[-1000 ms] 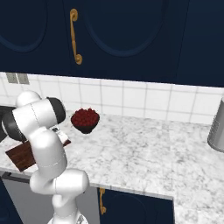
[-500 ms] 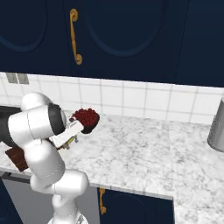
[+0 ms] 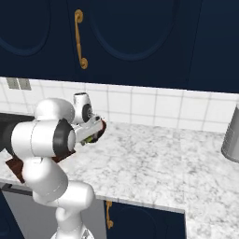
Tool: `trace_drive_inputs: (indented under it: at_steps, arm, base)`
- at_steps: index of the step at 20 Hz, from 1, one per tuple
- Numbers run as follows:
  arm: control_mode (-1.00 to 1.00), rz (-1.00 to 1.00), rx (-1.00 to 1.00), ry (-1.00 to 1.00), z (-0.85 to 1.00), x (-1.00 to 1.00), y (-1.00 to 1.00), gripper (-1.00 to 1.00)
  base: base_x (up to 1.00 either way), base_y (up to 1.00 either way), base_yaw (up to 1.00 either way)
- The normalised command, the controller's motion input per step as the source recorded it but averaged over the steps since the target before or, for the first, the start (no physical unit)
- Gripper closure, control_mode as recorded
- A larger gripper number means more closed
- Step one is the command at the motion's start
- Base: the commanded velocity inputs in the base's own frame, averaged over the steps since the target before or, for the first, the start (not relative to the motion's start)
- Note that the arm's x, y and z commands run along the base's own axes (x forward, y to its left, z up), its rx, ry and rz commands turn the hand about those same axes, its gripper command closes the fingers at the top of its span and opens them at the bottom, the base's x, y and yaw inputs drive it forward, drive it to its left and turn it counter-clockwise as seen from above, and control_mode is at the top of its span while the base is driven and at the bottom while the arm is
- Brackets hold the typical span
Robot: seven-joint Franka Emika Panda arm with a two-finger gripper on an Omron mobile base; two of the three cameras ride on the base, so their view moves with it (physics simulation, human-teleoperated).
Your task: Pick up the sponge from the counter and clean the cutting board by briefly scrubbing or pressing down on the cutting board. Once finished, release the sponge.
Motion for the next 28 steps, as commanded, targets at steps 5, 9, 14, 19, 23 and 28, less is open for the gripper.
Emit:
trace_drive_inputs:
  at_steps: [5,9,14,19,23,28]
  arm:
    - [-1.00,0.25,0.57,-0.19,-1.00,0.05,0.09,-1.00]
    - [-1.00,0.24,0.33,-0.35,-1.00,-0.32,0.95,-1.00]
    - [-1.00,0.13,0.09,-0.31,-0.97,-0.04,1.00,-1.00]
    - [-1.00,0.11,-0.08,-0.04,-0.37,0.00,1.00,-1.00]
    - [-1.00,0.19,-0.18,0.11,0.22,0.00,1.00,-1.00]
    - [-1.00,0.38,0.00,0.17,0.83,0.05,1.00,-1.00]
  base:
    - [0.00,0.00,0.00]
    - [0.00,0.00,0.00]
    - [0.00,0.00,0.00]
    - [0.00,0.00,0.00]
    - [0.00,0.00,0.00]
    - [0.00,0.00,0.00]
